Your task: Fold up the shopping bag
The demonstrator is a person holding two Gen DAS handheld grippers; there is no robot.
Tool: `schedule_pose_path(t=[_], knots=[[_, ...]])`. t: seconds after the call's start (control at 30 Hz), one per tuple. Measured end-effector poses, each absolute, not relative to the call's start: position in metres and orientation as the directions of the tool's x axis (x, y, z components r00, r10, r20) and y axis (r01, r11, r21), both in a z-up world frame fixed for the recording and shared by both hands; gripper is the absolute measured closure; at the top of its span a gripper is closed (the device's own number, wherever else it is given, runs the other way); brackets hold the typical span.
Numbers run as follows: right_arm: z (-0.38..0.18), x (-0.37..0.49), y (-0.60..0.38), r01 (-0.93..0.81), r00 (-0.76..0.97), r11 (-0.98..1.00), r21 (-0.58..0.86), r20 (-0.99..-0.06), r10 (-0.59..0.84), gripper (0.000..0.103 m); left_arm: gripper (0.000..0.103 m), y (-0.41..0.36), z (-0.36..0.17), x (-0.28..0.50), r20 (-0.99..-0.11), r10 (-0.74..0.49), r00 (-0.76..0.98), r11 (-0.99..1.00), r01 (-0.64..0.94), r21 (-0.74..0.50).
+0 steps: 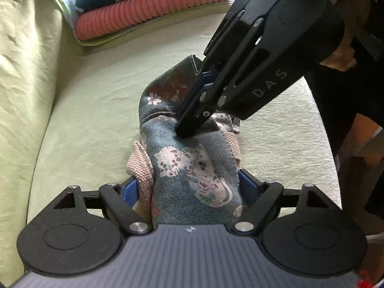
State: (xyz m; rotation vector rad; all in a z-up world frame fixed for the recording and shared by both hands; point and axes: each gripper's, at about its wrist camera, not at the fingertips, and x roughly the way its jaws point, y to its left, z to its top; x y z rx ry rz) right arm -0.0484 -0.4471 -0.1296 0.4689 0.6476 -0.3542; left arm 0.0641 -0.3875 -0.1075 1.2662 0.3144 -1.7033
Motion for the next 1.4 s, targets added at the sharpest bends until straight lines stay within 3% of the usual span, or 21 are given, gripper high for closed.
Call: schedule_pose_path(t=[0.23, 0.43, 0.63, 0.87, 1.07, 1.2, 1.27, 1.3, 1.4], knots=[[-0.13, -0.051, -0.455, 0.445, 0.762, 0.822, 0.355, -0.633, -0.139, 0.093, 0.018, -0.387, -0.115, 0.058, -0.837, -0.547, 0.014, -0.497, 0.799, 0.338], [-0.131, -0.062, -0.46, 0.429, 0.811, 0.765, 0.48, -0.578, -0.092, 0.074, 0.018, -0.394, -0.118, 0.062, -0.838, -0.546, 0.009, -0.488, 0.81, 0.326], [-0.127, -0.044, -0.45, 0.468, 0.762, 0.806, 0.362, -0.628, -0.16, 0.078, 0.02, -0.395, -0.114, 0.061, -0.824, -0.566, 0.018, -0.459, 0.823, 0.334], [-0.133, -0.047, -0.45, 0.4, 0.789, 0.861, 0.314, -0.596, -0.149, 0.079, 0.02, -0.395, -0.106, 0.079, -0.835, -0.546, -0.07, -0.447, 0.867, 0.22], [-0.125, -0.042, -0.443, 0.417, 0.771, 0.865, 0.279, -0.613, -0.174, 0.078, 0.019, -0.397, -0.115, 0.072, -0.851, -0.525, -0.005, -0.432, 0.863, 0.261], [-0.117, -0.039, -0.409, 0.469, 0.737, 0.878, 0.092, -0.589, -0.332, 0.076, 0.018, -0.395, -0.117, 0.08, -0.845, -0.535, -0.024, -0.385, 0.897, 0.218], [-0.123, -0.034, -0.386, 0.541, 0.686, 0.837, -0.085, -0.532, -0.497, 0.026, 0.018, -0.395, -0.117, 0.08, -0.842, -0.539, -0.019, -0.377, 0.9, 0.221], [-0.127, -0.034, -0.381, 0.581, 0.656, 0.802, -0.136, -0.505, -0.561, 0.024, 0.018, -0.396, -0.117, 0.079, -0.843, -0.538, -0.013, -0.375, 0.899, 0.225], [-0.128, -0.039, -0.396, 0.625, 0.653, 0.781, -0.008, -0.543, -0.528, 0.024, 0.018, -0.398, -0.117, 0.078, -0.845, -0.535, -0.006, -0.378, 0.896, 0.233]])
